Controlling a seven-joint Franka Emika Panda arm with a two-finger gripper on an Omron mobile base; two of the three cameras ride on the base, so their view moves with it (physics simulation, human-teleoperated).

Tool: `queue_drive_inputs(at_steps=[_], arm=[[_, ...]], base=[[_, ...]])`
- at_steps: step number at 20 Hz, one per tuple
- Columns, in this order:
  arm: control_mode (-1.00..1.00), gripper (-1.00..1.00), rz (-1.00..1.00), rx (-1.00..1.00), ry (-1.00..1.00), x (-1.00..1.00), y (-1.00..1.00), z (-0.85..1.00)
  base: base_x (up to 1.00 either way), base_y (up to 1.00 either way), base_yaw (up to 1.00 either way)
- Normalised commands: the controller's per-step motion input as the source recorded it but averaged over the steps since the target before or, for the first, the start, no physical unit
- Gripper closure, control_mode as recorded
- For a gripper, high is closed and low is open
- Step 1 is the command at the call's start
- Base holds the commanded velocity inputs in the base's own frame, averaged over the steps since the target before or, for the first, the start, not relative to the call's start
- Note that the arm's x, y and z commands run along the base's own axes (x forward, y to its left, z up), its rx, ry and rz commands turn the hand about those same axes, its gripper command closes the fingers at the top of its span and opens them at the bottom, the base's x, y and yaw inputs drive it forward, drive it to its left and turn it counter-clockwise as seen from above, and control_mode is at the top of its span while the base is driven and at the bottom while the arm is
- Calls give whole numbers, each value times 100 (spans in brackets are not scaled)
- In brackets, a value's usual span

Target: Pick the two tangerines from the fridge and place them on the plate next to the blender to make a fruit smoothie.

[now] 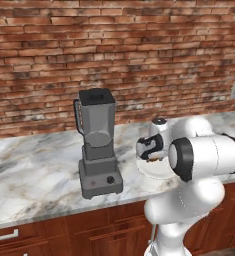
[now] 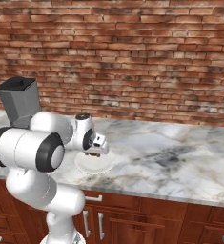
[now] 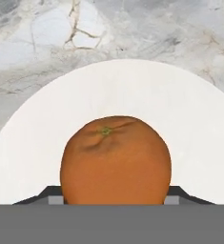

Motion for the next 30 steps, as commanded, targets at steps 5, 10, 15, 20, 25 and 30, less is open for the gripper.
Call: queue_drive_inputs(at_steps=[5,10,15,20,25,30], arm=[[-100,-100,0,1,-1,15,-13,-15],[-100,-100,0,1,-1,-14,0,86],[-100,-100,0,0,-2,-70,-1,100],[-100,-100,0,0,-1,-100,-17,100],[-100,-100,1,0,0,-100,-16,99],[-100,-100,3,0,-22,-100,-4,69]], base=[[0,0,0],[0,0,0],[0,0,0],[0,0,0],[0,0,0],[0,0,0]])
